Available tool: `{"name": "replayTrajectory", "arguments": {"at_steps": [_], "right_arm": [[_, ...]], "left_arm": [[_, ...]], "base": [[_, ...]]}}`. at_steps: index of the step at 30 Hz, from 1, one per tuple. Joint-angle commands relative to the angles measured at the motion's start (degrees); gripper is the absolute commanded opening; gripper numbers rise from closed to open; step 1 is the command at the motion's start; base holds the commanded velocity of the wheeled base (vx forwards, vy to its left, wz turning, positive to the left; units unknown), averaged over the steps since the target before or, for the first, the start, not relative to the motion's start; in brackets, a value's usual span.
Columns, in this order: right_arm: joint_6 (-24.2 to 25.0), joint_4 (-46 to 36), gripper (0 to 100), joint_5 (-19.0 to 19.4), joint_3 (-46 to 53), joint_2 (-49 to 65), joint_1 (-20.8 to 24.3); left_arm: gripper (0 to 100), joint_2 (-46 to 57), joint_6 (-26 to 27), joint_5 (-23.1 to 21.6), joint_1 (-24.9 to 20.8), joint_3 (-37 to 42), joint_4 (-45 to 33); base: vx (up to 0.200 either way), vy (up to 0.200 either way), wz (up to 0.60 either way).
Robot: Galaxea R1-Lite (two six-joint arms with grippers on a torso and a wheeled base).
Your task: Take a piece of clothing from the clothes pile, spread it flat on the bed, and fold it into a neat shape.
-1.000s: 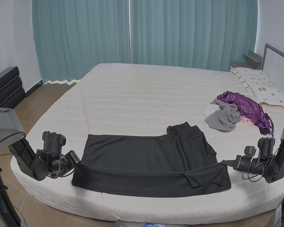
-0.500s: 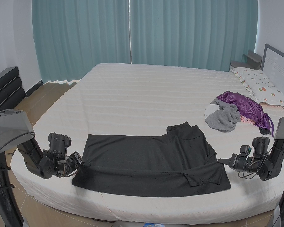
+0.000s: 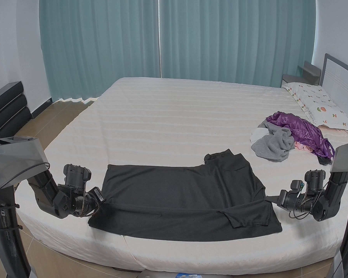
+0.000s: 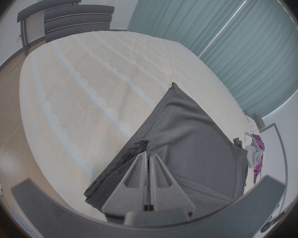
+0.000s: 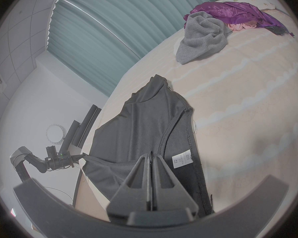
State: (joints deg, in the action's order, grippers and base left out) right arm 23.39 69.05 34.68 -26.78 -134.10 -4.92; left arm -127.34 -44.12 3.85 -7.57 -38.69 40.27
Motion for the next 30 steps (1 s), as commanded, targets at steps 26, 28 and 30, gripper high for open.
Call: {"name": "replayTrajectory", "arguments": {"at_steps": [26,28,30], "right_arm": [[1.92,1.62,100,0.3,-1.08,-3.1,0.44],[4.73,3.37,100,0.21,-0.73,-2.75,0.44],[8.07,5.48,100,0.21,-0.02,-2.4,0.27]], "left_arm": [[100,-3.61,-0.44,0.1,0.8,-2.26,0.08],[100,-3.35,-0.53,0.01,1.33,-2.18,0.08],[100,-2.47,-0.62,0.01,2.3,-1.91,0.16]], "base": [[0.0,0.0,0.0],[0.0,0.0,0.0],[0.0,0.0,0.0]]}}
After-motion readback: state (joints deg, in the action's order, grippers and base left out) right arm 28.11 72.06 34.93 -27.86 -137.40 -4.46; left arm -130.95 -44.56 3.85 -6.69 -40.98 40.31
